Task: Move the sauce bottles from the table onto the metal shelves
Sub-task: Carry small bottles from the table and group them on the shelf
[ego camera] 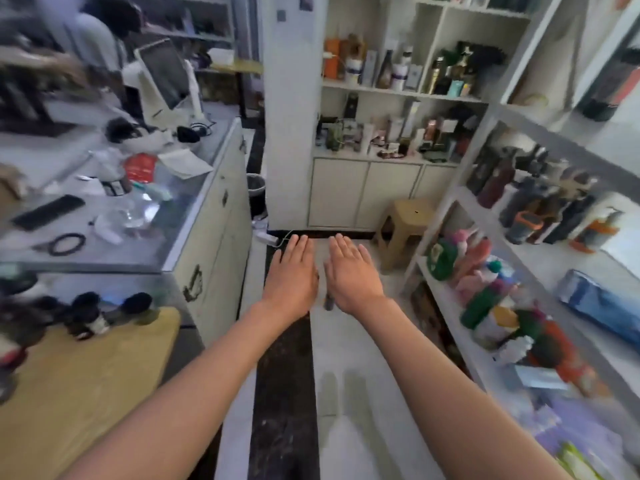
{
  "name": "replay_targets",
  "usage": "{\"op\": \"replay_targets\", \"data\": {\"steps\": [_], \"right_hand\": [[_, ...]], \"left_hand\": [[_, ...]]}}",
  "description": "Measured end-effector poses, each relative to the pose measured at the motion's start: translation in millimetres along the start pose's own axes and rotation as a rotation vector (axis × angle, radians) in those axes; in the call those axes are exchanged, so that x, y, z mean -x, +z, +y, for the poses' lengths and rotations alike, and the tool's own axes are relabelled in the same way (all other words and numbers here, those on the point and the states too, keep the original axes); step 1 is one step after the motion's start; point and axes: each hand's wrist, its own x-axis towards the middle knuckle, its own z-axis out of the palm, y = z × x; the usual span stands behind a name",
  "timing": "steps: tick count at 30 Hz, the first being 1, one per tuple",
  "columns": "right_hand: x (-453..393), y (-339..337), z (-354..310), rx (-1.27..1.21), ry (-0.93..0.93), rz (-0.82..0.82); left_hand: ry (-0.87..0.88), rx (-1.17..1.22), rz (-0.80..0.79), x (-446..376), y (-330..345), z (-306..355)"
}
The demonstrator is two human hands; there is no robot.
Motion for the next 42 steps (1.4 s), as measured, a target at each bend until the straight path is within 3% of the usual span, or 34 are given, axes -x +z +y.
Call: {"op": "replay_targets", "data": {"steps": [8,16,22,28,36,42], "right_hand": [[-34,103,-213,-0.058,-0.304,-0.185],[-35,163,-327,0.023,-0.539,-0.317],[-45,201,-373,0.005,-0.592,-0.416],[-71,232,-390,-0.089,-0.552,-0.435],[-146,289,-404,-0.207,-0.504,-0.566],[-199,336,-418,-0.248,-0.571,-0.66]], "left_hand": [[-0.383,0.064,0.035,104,-8,-202],[-0.643,0.165,0.102,185,5,-315],[-0.798,0.254,0.126,216,14,-354],[-0.848,0.342,0.115,213,32,-397],[-0.979,0.324,0.118,156,46,-443],[-1.101,0.284,0.068,104,59,-481]]}}
